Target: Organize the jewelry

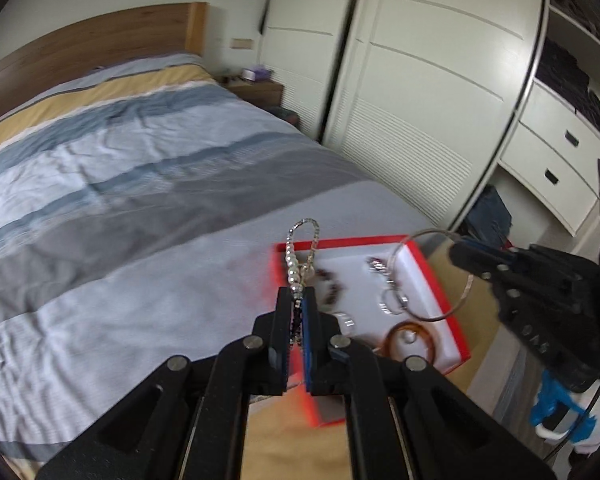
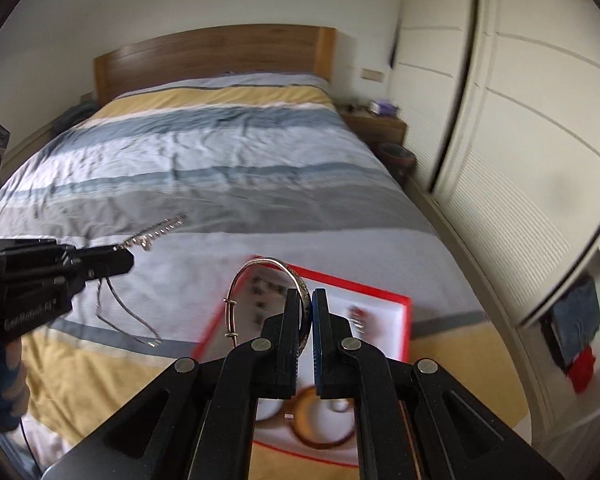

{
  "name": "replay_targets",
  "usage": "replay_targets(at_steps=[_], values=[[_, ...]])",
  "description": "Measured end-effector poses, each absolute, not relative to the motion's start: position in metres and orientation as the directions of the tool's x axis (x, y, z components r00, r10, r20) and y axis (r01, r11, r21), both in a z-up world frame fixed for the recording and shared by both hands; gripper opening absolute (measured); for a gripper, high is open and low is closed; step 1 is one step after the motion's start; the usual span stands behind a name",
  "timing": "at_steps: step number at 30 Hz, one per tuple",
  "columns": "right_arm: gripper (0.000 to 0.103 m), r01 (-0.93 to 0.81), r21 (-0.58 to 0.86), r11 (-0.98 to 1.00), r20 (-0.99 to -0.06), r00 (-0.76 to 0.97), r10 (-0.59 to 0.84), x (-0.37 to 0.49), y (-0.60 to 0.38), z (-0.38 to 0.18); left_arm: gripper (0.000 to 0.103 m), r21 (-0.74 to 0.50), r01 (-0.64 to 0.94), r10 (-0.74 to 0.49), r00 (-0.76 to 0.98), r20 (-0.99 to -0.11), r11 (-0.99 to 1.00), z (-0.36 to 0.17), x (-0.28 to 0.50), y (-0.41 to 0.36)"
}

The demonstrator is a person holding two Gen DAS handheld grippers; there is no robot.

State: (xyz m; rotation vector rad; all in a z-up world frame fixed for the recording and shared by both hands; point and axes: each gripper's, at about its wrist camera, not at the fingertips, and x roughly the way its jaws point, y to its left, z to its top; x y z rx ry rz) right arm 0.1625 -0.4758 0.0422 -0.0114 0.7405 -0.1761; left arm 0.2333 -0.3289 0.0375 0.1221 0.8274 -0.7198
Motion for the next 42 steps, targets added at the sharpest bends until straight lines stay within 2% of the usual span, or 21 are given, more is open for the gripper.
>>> replay_targets(at_steps=[4, 10, 15, 19, 23, 25, 27, 36, 42], values=[[0.006, 0.188, -0.036, 0.982, -0.69, 0.706, -0.16, 0.17, -0.509, 0.012, 0.004, -0.177, 0.624, -0.519, 0.423, -0.743, 0.761, 0.004, 0.238, -0.372], [0.006, 0.199, 0.017, 0.98, -0.726, 0.676, -0.125, 0.189, -0.538, -0.04, 0.004, -0.155, 0.603, -0.46, 0.393, -0.796, 0.783, -0.047, 0.247, -0.395], [0.006, 0.223, 0.046, 0.974, -0.763, 0.637, -0.109, 0.204, -0.55, -0.068, 0.004, -0.145, 0.603, -0.442, 0.379, -0.813, 0.784, -0.07, 0.246, -0.403], [0.006, 0.248, 0.017, 0.969, -0.791, 0.596, -0.139, 0.211, -0.555, -0.081, 0.004, -0.127, 0.598, -0.423, 0.385, -0.82, 0.792, -0.082, 0.245, -0.405], [0.006, 0.263, -0.01, 0.965, -0.811, 0.563, -0.162, 0.213, -0.556, -0.088, 0.006, -0.114, 0.595, -0.416, 0.401, -0.816, 0.796, -0.08, 0.242, -0.405], [0.01, 0.268, -0.016, 0.963, -0.811, 0.56, -0.169, 0.212, -0.556, -0.088, 0.007, -0.116, 0.593, -0.418, 0.403, -0.814, 0.797, -0.077, 0.242, -0.404], [0.018, 0.272, -0.013, 0.962, -0.809, 0.562, -0.17, 0.208, -0.556, -0.085, 0.016, -0.115, 0.596, -0.424, 0.411, -0.807, 0.795, -0.072, 0.24, -0.402], [0.037, 0.274, -0.018, 0.962, -0.768, 0.612, -0.189, 0.168, -0.533, -0.037, 0.039, -0.105, 0.589, -0.445, 0.47, -0.762, 0.801, -0.022, 0.209, -0.383], [0.044, 0.231, -0.049, 0.972, -0.75, 0.634, -0.189, 0.128, -0.49, 0.0, 0.04, -0.081, 0.558, -0.43, 0.53, -0.731, 0.826, 0.015, 0.168, -0.347]])
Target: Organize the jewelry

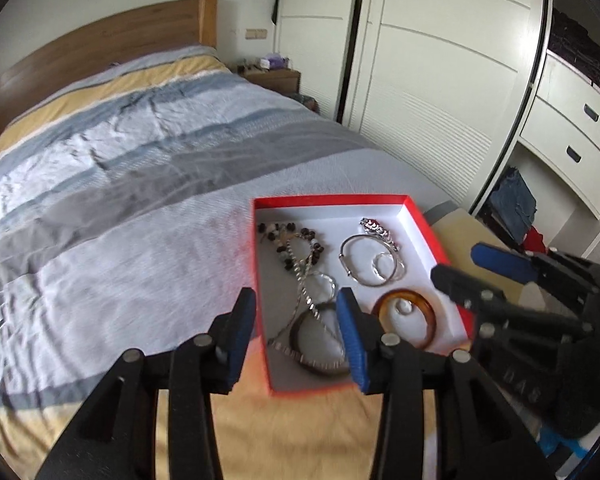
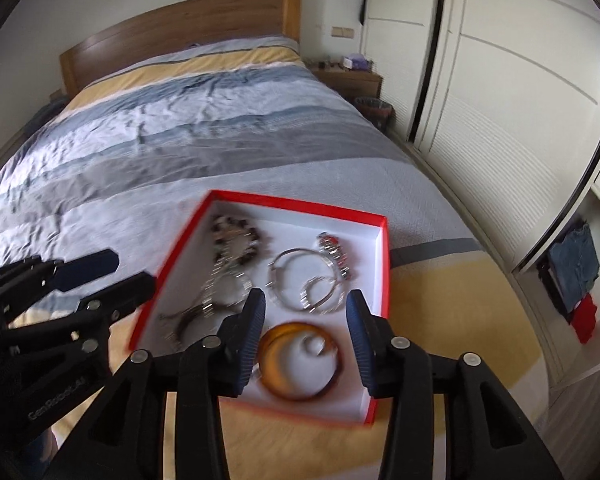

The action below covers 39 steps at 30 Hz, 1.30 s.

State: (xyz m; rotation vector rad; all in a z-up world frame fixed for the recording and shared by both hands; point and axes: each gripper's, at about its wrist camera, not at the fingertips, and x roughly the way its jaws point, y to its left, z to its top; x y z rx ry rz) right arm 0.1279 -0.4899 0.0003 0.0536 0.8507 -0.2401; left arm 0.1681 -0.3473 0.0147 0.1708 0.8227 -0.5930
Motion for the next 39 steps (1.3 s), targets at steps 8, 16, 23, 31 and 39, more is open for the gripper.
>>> replay_targets(at_steps=[8, 16, 23, 31, 39], values=[[0.051, 0.183, -0.067, 0.981, -0.723, 0.669, -0.174, 0.065, -0.42, 0.038, 0.04, -0.077, 0.495, -0.401, 0.593, -0.698, 0.865, 0.061, 0.113, -0.277], [0.055, 0.145, -0.056, 0.988, -0.71, 0.69, -0.142, 0.01, -0.362, 0.06, 0.04, -0.028, 0.445, -0.342, 0.646, -0.682, 0.895, 0.084, 0.053, -0.205], [0.06, 0.117, -0.04, 0.992, -0.696, 0.709, -0.112, -0.034, -0.321, 0.075, 0.04, -0.014, 0.414, -0.32, 0.681, -0.659, 0.91, 0.1, 0.009, -0.158], [0.06, 0.11, -0.051, 0.993, -0.684, 0.72, -0.115, -0.073, -0.289, 0.083, 0.04, -0.019, 0.411, -0.328, 0.696, -0.639, 0.911, 0.11, -0.022, -0.125], [0.061, 0.098, -0.068, 0.993, -0.679, 0.725, -0.118, -0.089, -0.265, 0.083, 0.04, -0.01, 0.419, -0.332, 0.706, -0.626, 0.908, 0.112, -0.041, -0.107]])
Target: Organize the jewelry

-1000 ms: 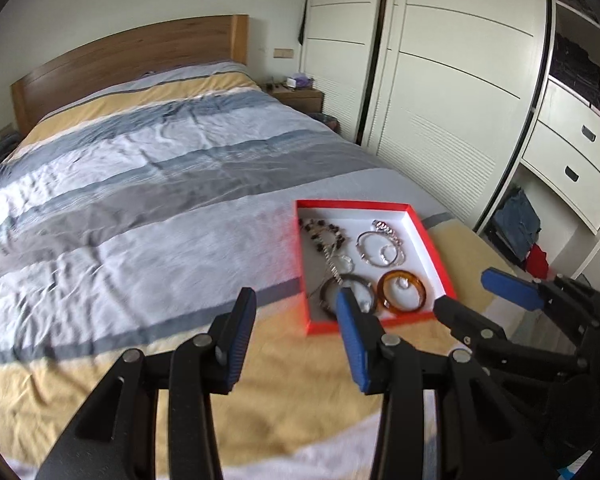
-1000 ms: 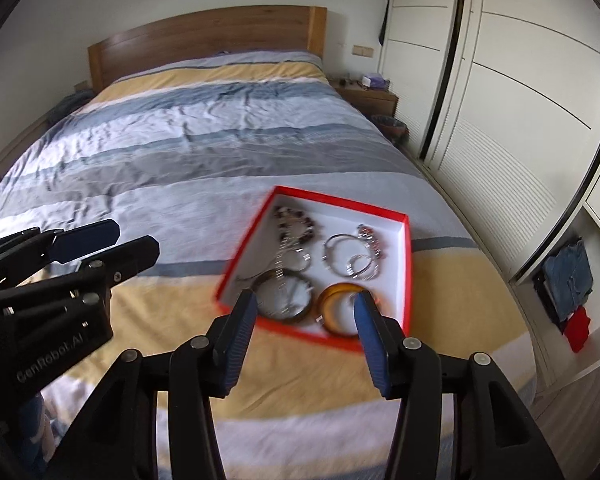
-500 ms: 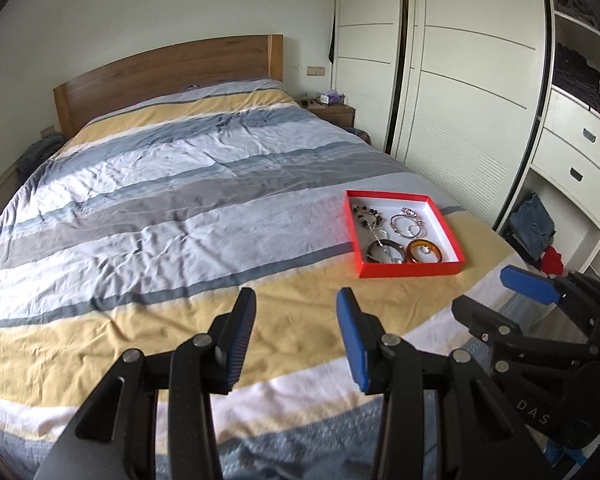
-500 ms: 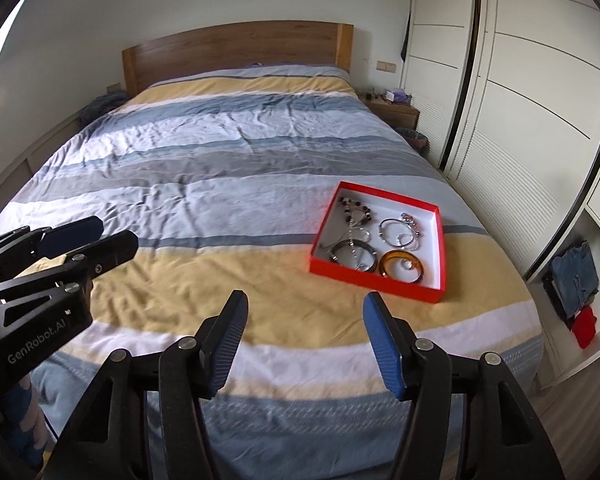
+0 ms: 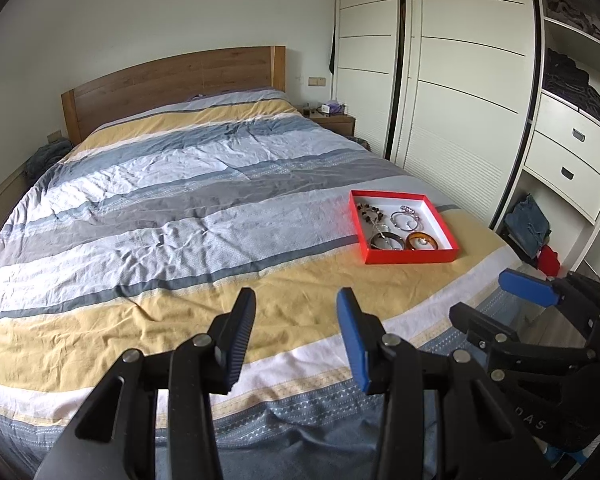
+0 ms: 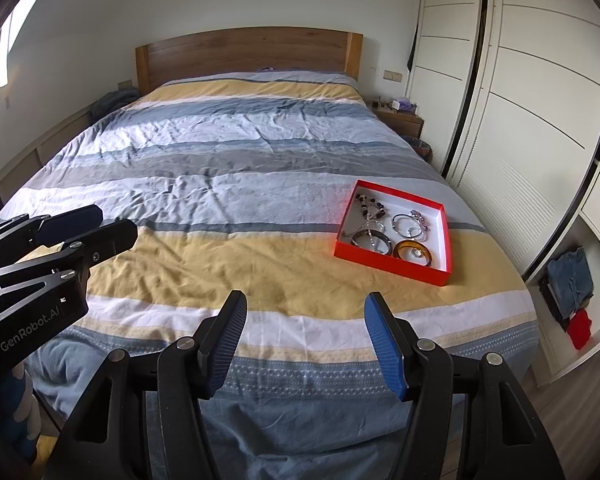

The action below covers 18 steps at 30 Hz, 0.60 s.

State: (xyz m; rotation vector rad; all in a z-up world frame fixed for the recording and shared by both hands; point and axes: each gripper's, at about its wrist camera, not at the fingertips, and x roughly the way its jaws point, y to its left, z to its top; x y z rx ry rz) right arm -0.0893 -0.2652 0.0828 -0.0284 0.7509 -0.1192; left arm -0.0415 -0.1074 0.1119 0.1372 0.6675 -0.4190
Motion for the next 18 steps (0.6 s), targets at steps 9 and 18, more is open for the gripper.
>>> replay_targets(at_steps=[9, 18], values=[[0.064, 0.106, -0.089, 0.99, -0.671, 0.728, -0.139, -0.102, -0.255, 0.084, 0.04, -0.006, 0.417, -0.337, 0.725, -0.601, 0.909, 0.115, -0.057, -0.089], [0.064, 0.087, -0.095, 0.992, -0.68, 0.722, -0.128, -0.109, -0.239, 0.077, 0.04, -0.004, 0.406, -0.327, 0.731, -0.599, 0.914, 0.113, -0.065, -0.074]])
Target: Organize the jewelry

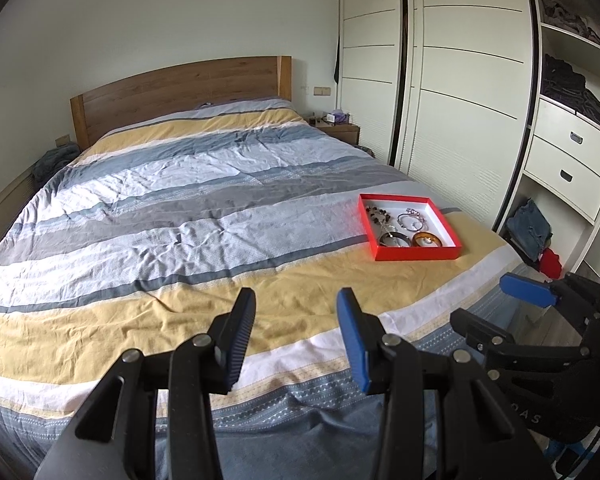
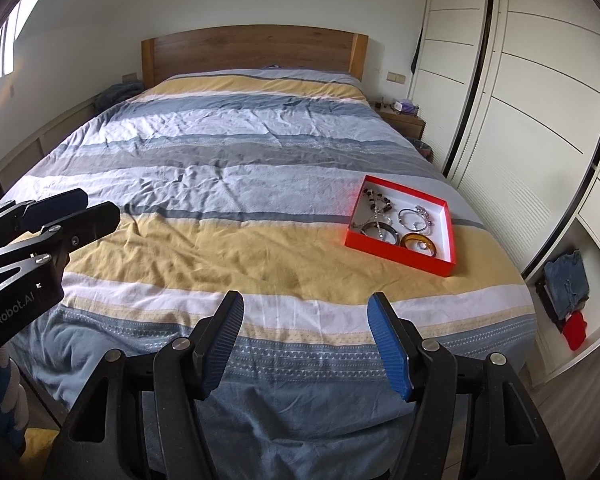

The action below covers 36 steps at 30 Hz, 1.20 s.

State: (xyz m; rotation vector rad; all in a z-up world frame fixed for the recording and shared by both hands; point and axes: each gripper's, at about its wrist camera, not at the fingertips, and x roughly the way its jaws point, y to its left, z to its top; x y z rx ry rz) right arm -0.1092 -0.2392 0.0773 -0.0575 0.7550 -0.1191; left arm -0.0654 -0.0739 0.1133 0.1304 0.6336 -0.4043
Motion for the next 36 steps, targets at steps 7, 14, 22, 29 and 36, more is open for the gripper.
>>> replay_targets(at_steps=[7, 14, 22, 29, 36], values=[[0.078, 0.105, -0.134, 0.985, -0.671, 0.722, -0.169, -0.116, -0.227, 0.074, 0.04, 0.007, 0.389, -0.305, 0.732, -0.609, 0.921, 0.102, -0.067, -0.066], [0.082, 0.133, -0.179, 0.975, -0.647, 0.731, -0.219, -0.121, -0.228, 0.075, 0.04, 0.009, 0.384, -0.295, 0.724, -0.623, 0.923, 0.089, -0.066, -0.064], [0.084, 0.154, -0.181, 0.971, -0.643, 0.729, -0.235, -0.122, -0.24, 0.075, 0.04, 0.002, 0.375, -0.286, 0.71, -0.643, 0.927, 0.081, -0.06, -0.061], [0.084, 0.145, -0.191, 0.971, -0.636, 0.735, -0.235, -0.121, -0.24, 0.075, 0.04, -0.001, 0.365, -0.275, 0.7, -0.659, 0.931, 0.075, -0.056, -0.057], [0.084, 0.141, -0.191, 0.971, -0.64, 0.732, -0.232, -0.118, -0.24, 0.075, 0.04, -0.007, 0.363, -0.274, 0.692, -0.668, 0.932, 0.072, -0.053, -0.055]])
